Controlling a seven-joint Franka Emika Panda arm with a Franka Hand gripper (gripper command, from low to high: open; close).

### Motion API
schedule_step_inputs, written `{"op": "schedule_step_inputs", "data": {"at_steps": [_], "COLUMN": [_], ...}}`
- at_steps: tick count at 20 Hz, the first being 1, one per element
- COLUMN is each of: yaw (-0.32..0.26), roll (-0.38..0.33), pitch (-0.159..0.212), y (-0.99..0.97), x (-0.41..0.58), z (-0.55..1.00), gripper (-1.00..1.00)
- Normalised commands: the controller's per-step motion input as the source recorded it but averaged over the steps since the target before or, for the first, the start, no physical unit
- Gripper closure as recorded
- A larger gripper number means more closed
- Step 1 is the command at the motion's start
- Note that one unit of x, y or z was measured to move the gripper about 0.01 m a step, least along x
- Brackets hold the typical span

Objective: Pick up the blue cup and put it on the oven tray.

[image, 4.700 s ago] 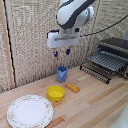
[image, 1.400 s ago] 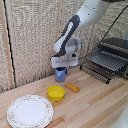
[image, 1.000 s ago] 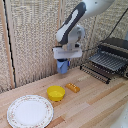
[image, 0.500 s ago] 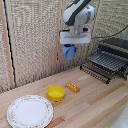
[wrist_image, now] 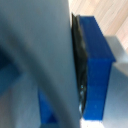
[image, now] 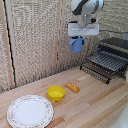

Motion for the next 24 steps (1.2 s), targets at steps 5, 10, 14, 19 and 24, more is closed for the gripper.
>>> {"op": "schedule_step_inputs", "data": {"at_steps": [5,10,14,19,24], "yaw": [0.0,0.0,0.0,-0.049,-0.085], "roll": [-0.193,-0.255,-0.287,-0.249,-0.113], "pitch": [0.026,0.003,0.025,0.03,0.009], "y": [-0.87,-0.78,-0.7,-0.54,-0.35], "x": [-0.054,-0.115,-0.254,-0.46,-0.469], "z": [0.05,0.0,-0.06,-0.2,-0.34], "gripper": [1.0,1.0,1.0,1.0,1.0]}}
